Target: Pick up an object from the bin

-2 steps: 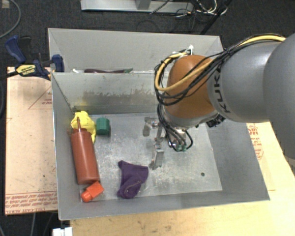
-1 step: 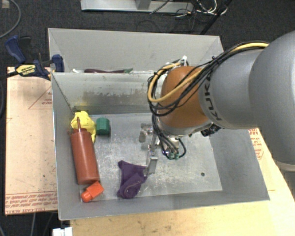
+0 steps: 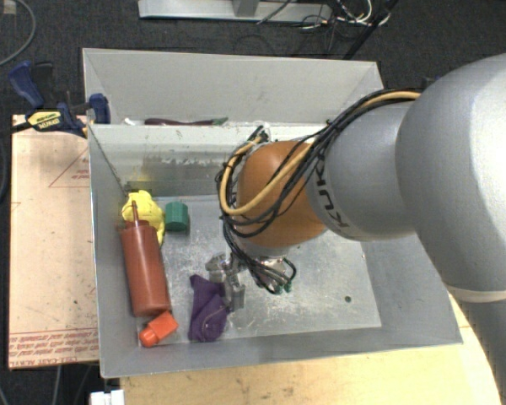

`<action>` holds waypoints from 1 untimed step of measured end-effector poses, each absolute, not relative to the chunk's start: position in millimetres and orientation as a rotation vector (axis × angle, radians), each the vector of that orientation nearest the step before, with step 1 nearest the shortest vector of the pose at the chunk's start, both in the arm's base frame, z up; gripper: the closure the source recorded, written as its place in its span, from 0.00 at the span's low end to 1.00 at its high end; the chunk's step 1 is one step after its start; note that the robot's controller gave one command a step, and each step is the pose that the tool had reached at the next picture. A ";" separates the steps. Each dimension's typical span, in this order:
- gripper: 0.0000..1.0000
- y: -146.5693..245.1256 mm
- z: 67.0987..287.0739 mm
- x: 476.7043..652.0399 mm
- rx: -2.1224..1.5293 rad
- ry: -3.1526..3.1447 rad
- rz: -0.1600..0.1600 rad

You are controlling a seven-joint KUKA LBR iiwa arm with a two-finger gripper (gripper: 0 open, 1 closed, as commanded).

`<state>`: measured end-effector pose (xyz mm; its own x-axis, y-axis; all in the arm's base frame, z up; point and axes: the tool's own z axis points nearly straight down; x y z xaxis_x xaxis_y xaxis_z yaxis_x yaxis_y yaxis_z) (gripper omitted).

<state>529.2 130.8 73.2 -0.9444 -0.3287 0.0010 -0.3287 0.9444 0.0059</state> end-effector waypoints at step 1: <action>1.00 130.8 73.2 529.2 0.523 -3.096 -0.009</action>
Offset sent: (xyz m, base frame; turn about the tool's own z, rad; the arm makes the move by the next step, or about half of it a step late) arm -0.0001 0.0032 0.1060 -0.0479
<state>529.2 130.8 73.2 -0.9446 -0.3282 0.0010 -0.3282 0.9446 0.0060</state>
